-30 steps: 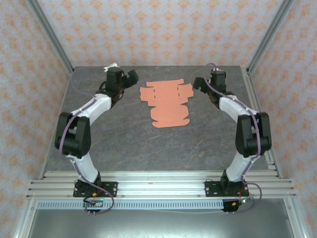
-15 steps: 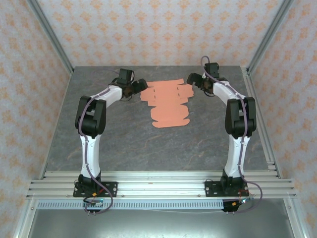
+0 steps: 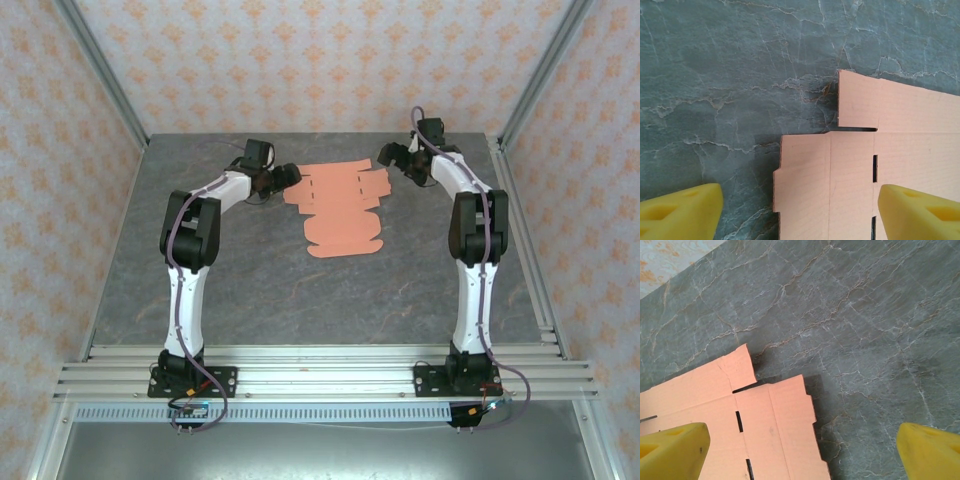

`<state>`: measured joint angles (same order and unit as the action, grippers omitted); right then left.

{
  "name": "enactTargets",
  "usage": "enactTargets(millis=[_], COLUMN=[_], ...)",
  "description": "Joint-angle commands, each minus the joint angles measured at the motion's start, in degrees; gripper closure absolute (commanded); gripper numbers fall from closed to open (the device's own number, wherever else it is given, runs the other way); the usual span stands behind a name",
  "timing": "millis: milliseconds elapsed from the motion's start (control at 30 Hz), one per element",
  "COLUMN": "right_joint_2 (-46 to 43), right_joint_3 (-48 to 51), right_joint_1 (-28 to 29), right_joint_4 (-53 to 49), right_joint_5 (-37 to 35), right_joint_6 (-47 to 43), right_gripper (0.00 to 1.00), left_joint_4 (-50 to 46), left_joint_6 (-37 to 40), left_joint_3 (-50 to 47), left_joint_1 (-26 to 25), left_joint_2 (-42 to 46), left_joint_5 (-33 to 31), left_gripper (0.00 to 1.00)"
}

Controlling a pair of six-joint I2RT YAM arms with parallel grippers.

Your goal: Fold the paper box

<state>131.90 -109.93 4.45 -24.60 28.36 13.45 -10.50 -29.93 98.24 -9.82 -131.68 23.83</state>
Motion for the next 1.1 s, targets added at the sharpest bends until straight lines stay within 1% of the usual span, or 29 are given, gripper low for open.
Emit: enactTargets(millis=[0,433,533,600,733,767,900,933,1067], right_joint_2=[1.43,1.42,1.35,1.11,-0.02,-0.5,-3.39,-4.31,-7.89], right_joint_3=[-2.82,-3.35,-3.54,-3.6,-3.6,-3.51,-3.03,-2.7,-0.98], right_joint_1=[-0.05,-0.05,-0.05,-0.05,-0.05,-0.05,0.2,0.29,0.3], right_joint_4=[-3.16,-4.4,-4.82,-5.27,-6.39,-6.74,-8.31,-8.54,-8.8], right_joint_5=[0.78,0.73,0.83,1.07,1.83,2.25,3.47,4.07,8.05], right_joint_6=[-1.07,-2.27,-2.58,-2.97,-4.82,-5.68,-10.79,-12.47,-19.06], right_gripper=[0.03,0.03,0.03,0.03,0.03,0.03,0.03,0.0,0.01], left_joint_4=[-1.91,3.51,4.02,4.58,5.54,5.73,6.81,7.28,8.01], left_joint_6=[1.18,-0.39,-0.39,0.43,4.66,6.57,14.85,17.48,28.93], left_joint_3=[1.96,1.11,0.88,0.27,-0.5,-0.66,-2.22,-3.05,-6.75], left_joint_1=[-1.1,-1.83,-1.8,-1.78,-1.74,-1.63,-1.64,-1.69,-1.6], left_joint_2=[-2.02,-3.06,-3.05,-2.67,-1.13,-0.34,4.13,5.7,11.69], left_joint_5=[2.03,6.11,6.32,6.4,7.64,8.48,10.6,11.18,14.38], left_gripper=[0.23,0.5,0.63,0.76,0.98,1.0,1.0,1.0,1.0])
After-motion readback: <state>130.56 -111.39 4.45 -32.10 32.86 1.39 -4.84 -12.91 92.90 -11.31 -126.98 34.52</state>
